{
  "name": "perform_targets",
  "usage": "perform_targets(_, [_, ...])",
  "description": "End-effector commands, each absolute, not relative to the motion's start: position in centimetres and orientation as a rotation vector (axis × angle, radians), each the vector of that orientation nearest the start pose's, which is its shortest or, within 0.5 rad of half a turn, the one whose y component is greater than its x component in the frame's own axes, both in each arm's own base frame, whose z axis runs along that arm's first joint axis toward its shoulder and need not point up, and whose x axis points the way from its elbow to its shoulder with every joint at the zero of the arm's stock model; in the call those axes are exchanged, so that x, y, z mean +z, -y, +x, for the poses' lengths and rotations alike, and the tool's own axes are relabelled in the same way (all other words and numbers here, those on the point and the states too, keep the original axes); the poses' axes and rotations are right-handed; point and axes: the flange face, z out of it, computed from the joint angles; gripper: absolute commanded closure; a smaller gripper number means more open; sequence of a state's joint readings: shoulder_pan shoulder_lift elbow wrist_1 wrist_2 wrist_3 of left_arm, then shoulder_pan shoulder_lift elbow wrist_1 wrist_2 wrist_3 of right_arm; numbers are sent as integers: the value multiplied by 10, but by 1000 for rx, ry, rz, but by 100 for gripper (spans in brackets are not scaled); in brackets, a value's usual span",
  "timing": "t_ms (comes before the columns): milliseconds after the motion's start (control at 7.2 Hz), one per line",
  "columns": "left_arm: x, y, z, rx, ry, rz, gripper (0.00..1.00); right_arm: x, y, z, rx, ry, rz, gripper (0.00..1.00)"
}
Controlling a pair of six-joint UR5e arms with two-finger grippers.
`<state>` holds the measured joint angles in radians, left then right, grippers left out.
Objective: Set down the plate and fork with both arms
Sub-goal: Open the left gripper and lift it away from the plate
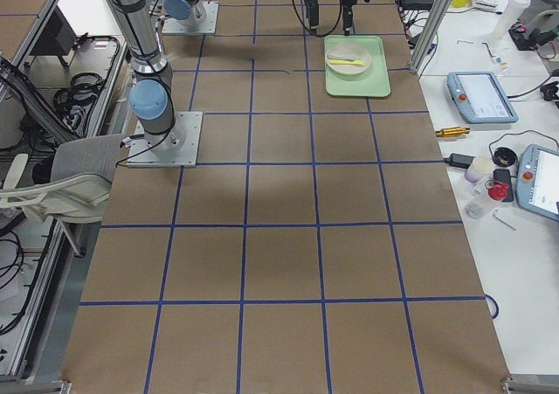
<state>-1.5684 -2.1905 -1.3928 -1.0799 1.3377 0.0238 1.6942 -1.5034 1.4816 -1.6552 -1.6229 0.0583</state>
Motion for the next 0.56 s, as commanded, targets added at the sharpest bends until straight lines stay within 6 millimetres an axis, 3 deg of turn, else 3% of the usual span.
perform_targets(0, [325, 647, -138, 42, -3240, 23, 0, 507, 510, 193, -175, -3177, -100, 0])
perform_targets(139, [359, 606, -137, 111, -3222, 10, 0, 506, 510, 193, -173, -3178, -101, 0])
perform_targets(278, [395, 568, -131, 82, -3136, -76, 0, 504, 510, 193, -170, -3178, -98, 0])
perform_targets(417, [423, 542, -136, 11, -3120, -188, 0, 505, 510, 193, -173, -3178, -98, 0])
